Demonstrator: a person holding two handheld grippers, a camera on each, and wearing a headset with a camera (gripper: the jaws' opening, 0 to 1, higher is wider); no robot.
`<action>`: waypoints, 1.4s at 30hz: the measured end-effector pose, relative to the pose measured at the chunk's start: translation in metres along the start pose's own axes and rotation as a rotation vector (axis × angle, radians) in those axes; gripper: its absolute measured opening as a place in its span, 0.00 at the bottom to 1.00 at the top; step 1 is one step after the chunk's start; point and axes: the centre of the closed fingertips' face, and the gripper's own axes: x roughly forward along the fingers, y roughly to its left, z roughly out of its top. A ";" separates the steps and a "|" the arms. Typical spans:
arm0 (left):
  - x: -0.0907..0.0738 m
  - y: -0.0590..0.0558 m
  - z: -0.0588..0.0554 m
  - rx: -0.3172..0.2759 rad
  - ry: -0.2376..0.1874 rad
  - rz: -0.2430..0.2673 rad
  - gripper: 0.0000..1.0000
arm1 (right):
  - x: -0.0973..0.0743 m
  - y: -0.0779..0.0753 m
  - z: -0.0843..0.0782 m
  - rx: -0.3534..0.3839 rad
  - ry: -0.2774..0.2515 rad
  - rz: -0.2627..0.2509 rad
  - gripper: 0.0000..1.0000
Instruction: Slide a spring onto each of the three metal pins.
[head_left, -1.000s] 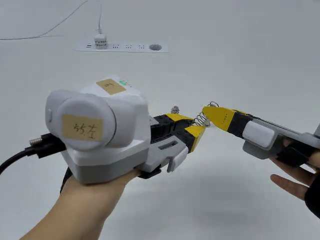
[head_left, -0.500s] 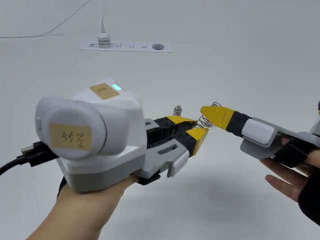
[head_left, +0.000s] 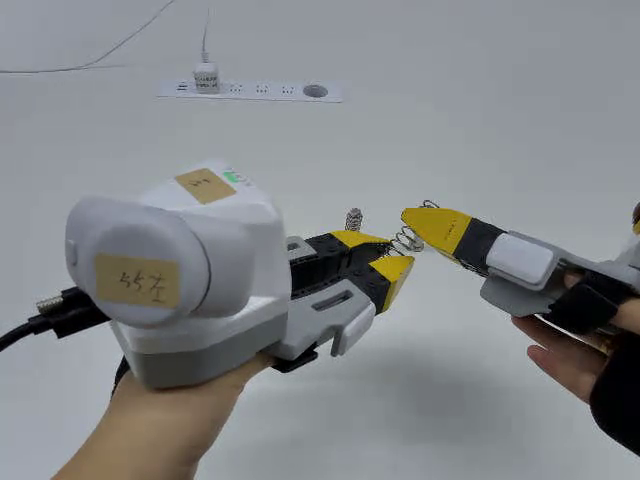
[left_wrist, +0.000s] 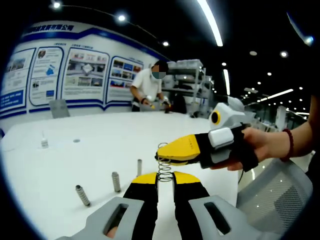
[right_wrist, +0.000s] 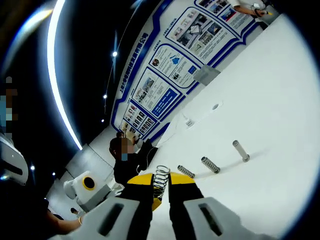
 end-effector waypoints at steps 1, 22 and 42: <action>0.000 0.001 0.000 -0.001 0.003 0.010 0.11 | 0.000 0.000 0.000 -0.006 0.002 -0.002 0.12; -0.009 0.022 -0.012 0.099 0.098 0.115 0.24 | 0.006 -0.002 0.009 -0.334 0.046 -0.072 0.11; -0.024 0.051 -0.031 0.111 0.162 0.225 0.39 | 0.016 -0.022 0.032 -0.510 0.074 -0.152 0.11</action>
